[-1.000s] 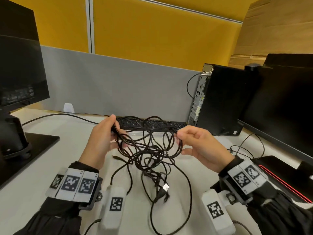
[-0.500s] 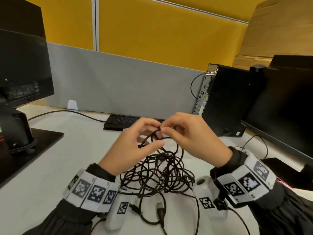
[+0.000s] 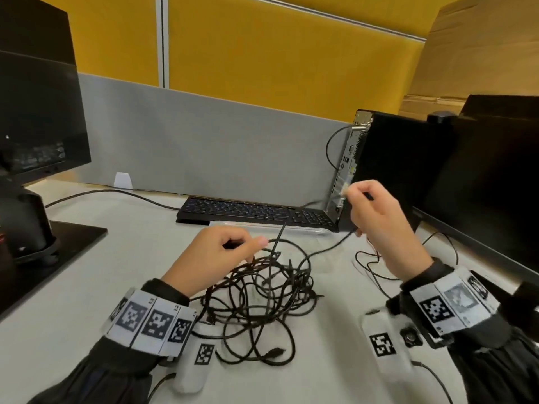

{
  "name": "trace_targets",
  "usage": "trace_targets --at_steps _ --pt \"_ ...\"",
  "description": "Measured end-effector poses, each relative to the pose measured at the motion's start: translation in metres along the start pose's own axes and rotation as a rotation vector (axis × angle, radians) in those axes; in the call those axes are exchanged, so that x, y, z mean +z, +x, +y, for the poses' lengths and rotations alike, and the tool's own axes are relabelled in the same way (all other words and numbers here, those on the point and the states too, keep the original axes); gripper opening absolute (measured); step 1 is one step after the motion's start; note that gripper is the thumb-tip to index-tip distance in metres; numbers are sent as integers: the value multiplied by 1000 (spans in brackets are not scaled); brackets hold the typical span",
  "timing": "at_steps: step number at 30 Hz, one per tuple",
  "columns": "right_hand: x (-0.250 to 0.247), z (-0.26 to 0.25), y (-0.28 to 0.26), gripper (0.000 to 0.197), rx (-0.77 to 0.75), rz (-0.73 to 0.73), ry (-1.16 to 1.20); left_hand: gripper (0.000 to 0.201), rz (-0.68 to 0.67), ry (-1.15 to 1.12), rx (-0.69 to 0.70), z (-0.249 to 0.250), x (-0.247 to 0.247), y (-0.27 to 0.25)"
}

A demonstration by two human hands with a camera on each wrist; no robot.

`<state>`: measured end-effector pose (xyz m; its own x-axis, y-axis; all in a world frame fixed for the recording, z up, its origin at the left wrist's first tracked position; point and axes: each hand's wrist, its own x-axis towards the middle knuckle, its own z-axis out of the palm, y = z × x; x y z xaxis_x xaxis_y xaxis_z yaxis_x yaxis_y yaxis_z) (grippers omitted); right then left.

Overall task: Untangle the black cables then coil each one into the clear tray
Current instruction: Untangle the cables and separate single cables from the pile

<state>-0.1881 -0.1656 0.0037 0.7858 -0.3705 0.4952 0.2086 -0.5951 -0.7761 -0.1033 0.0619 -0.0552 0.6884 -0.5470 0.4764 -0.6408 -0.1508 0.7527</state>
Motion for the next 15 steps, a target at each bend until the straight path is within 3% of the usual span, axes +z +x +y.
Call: trace_targets --at_steps 2,4,5,8,11,13,15 --pt "-10 0 -1 24 -92 -249 -412 38 66 15 -21 -1 0 1" --pt "-13 -7 -4 32 -49 -486 -671 37 101 23 -5 -2 1 2" --pt "-12 -10 -5 34 -61 -510 -783 36 108 21 9 -2 2 2" --pt "5 -7 -3 56 -350 -342 -1160 31 100 6 38 -3 4 3" --pt "36 -4 -3 64 -555 -432 -1202 30 121 23 42 -7 4 3" --pt "52 0 -3 48 -736 -452 -1171 31 154 27 41 -11 3 5" --pt "56 -3 0 25 -782 -508 -1094 35 160 22 34 -14 3 6"
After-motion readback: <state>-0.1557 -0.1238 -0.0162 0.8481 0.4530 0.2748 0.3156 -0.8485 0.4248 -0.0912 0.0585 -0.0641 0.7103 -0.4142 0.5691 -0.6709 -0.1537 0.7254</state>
